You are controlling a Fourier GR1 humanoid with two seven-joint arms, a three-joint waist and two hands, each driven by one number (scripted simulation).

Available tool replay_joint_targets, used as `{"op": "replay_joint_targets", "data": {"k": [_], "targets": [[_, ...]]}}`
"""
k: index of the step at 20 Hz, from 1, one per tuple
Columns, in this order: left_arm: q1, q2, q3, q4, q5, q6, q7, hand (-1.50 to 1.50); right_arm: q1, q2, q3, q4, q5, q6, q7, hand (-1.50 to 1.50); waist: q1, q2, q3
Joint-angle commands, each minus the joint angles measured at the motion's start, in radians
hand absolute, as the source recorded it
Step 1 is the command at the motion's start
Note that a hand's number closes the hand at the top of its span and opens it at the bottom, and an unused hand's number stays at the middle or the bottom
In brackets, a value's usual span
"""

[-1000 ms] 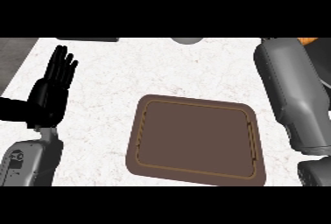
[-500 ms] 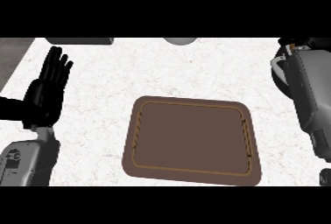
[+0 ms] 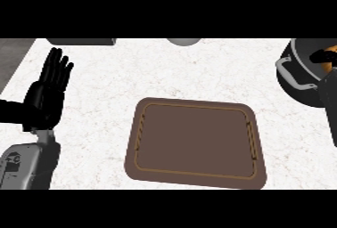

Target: Pick the croissant from the tray and place it in the pot

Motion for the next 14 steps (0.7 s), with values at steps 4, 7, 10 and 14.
{"op": "replay_joint_targets", "data": {"k": [4, 7, 10, 14], "targets": [[-0.045, -0.017, -0.004, 0.076, -0.016, 0.002, -0.022, 0.0, 0.064, -0.064, -0.059, 0.121, -0.105, -0.114, -0.123, 1.5, -0.002, 0.002, 0.0], [-0.019, -0.024, -0.029, -0.01, -0.03, 0.017, 0.003, 0.0, 0.04, -0.096, -0.127, 0.216, -0.192, -0.051, -0.196, 1.5, 0.013, 0.005, 0.002], [-0.008, -0.021, -0.025, -0.036, -0.01, 0.009, 0.038, 0.0, 0.015, -0.062, -0.224, 0.207, -0.323, -0.049, -0.229, -1.5, 0.015, 0.004, 0.003], [-0.01, -0.017, -0.01, -0.021, -0.012, 0.011, 0.022, 0.0, 0.028, -0.122, -0.269, 0.248, -0.424, 0.022, -0.464, -1.5, 0.017, 0.007, 0.003]]}}
